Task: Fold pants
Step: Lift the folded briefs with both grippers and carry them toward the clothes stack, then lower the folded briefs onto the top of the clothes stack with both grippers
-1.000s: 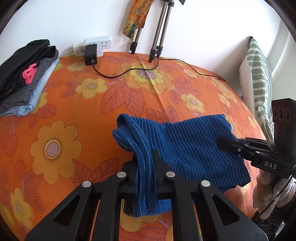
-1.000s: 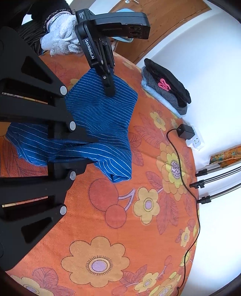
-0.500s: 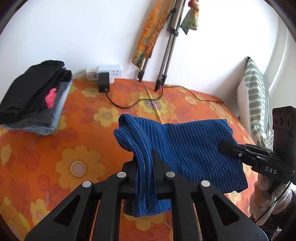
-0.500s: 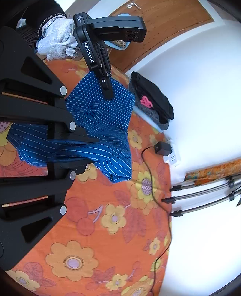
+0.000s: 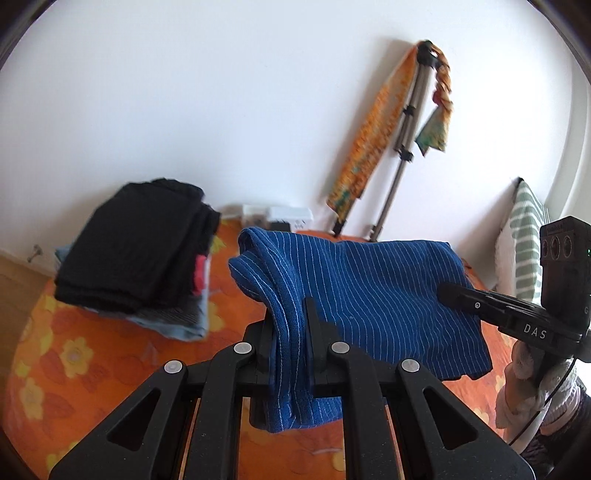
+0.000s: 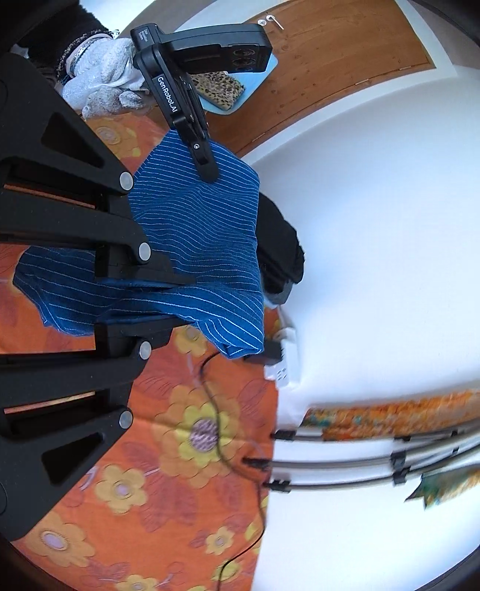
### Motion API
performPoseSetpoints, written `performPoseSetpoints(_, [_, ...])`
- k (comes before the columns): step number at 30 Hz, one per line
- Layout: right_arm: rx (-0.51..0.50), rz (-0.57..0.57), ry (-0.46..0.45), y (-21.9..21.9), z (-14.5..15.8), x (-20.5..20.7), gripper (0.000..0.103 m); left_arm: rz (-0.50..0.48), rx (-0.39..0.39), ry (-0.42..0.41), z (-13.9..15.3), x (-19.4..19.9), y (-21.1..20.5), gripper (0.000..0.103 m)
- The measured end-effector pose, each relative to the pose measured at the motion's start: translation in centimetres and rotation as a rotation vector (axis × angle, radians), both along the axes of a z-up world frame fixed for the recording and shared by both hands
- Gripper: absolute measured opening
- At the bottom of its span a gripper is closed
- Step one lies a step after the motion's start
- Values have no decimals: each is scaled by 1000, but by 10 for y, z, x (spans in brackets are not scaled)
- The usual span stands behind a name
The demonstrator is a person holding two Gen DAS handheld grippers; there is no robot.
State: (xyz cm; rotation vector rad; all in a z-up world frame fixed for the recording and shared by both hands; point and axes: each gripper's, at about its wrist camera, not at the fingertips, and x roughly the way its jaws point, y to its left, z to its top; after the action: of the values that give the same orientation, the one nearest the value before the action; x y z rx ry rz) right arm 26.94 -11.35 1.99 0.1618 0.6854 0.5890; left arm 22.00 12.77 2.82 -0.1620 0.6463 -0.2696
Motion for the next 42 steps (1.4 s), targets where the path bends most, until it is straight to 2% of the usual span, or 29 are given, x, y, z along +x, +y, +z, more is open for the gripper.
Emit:
performPoseSetpoints(11, [-26,62,-61,98,30,68,11,108,32,-51,25,43,80,10])
performPoseSetpoints(16, [-22,75,-65,136,33,98,11,147,43,-62,31,67,108,10])
performPoseSetpoints(22, [-1,75,-37,169,24,134,11,172,79,-65,26,95,133,10])
performPoseSetpoints(27, [16,84,-4,192,13,156,11,202,51,-40,15,112,161,10])
performPoseSetpoints(32, [10,99,8,212,7,170,11,213,67,-38,8,122,174,10])
performPoseSetpoints(39, [33,107,77,226,-17,190,11,211,19,16,-9,148,195,10])
performPoseSetpoints(42, [41,91,126,228,-34,202,11,205,1,51,-27,160,200,10])
